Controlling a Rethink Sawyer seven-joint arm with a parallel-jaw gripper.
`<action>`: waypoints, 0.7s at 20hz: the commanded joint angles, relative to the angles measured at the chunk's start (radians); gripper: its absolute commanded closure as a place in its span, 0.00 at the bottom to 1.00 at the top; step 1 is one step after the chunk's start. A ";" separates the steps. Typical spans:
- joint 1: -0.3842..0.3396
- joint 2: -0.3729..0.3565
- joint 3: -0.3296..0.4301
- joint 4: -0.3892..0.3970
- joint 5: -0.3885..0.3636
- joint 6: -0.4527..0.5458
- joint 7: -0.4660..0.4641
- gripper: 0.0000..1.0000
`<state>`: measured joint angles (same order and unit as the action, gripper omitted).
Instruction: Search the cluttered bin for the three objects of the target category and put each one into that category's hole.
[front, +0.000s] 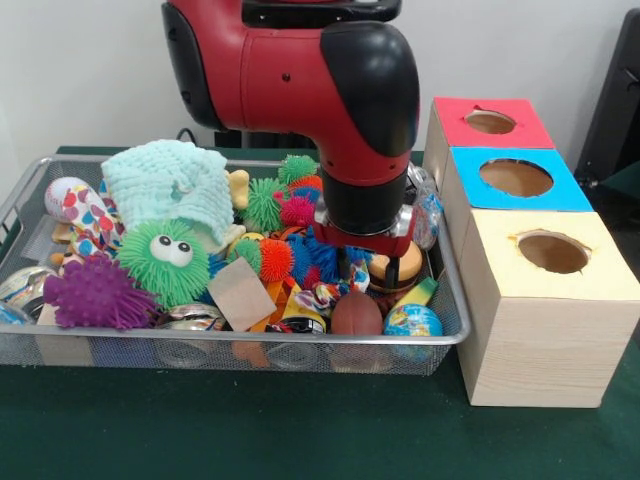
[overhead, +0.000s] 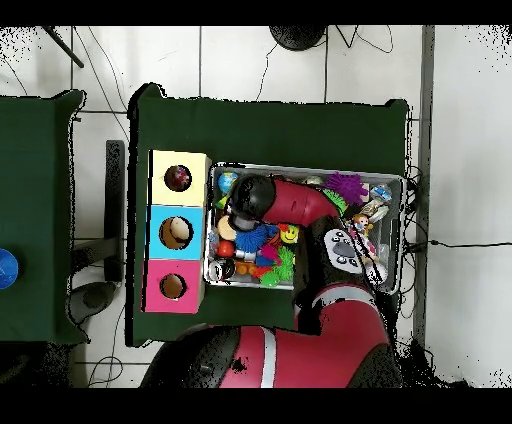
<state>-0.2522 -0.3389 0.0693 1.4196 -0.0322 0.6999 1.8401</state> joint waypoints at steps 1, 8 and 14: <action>0.024 0.064 0.000 0.019 -0.090 -0.147 0.065 0.00; 0.065 0.074 -0.072 -0.030 -0.120 -0.211 0.116 0.00; 0.115 0.089 -0.154 -0.096 -0.166 -0.197 0.096 1.00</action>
<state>-0.1586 -0.3104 -0.0300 1.4013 -0.1205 0.5530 1.8401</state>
